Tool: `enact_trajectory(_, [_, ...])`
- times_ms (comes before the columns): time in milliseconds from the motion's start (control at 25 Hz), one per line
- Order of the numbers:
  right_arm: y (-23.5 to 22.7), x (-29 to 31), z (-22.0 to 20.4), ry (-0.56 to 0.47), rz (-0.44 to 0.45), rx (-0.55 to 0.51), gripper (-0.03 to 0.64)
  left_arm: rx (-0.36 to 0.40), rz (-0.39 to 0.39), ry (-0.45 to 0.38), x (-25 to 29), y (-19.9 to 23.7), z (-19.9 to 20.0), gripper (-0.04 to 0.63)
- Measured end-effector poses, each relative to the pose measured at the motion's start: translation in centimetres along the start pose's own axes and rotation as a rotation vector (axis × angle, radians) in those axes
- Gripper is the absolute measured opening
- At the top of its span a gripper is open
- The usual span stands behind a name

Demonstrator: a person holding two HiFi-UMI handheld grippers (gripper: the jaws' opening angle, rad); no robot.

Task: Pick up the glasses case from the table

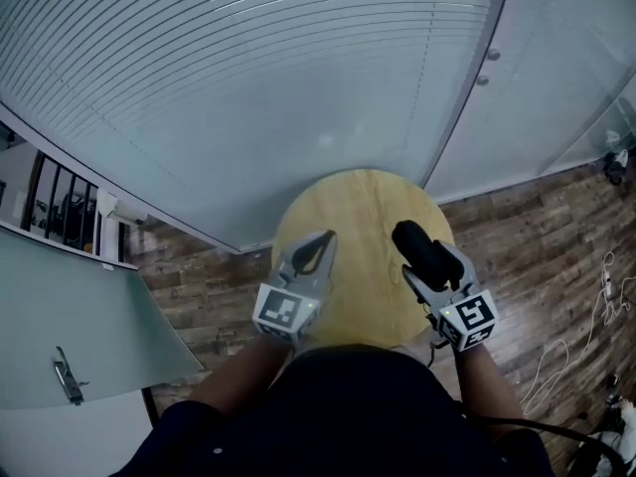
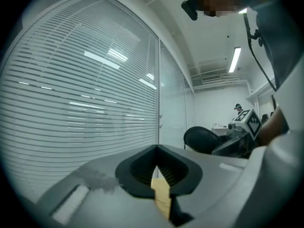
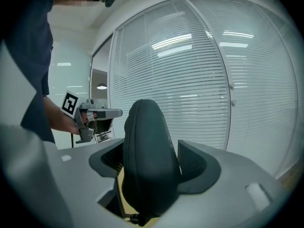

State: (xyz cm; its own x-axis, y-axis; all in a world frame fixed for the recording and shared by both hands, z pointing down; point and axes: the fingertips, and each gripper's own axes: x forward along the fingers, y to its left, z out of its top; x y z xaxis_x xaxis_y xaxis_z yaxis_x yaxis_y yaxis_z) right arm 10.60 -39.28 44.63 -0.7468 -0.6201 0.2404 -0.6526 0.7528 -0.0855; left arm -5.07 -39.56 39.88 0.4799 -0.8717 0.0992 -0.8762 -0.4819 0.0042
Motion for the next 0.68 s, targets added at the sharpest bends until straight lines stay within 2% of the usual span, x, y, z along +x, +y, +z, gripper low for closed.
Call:
enact_trajectory(200, [0.4, -0.2, 1.1, -0.036, -0.006, -0.005, 0.337, 0.062, 0.007, 0.009, -0.6, 0.8, -0.3, 0.003])
enact_trajectory(480, [0.9, -0.1, 1.8, -0.052, -0.012, -0.028, 0.337, 0.017, 0.04, -0.021, -1.6, 2.0, 0.6, 0.003])
enact_trajectory(680, [0.7, -0.3, 2.6, -0.072, -0.013, -0.017, 0.337, 0.052, 0.055, -0.017, -1.6, 2.9, 0.7, 0.003])
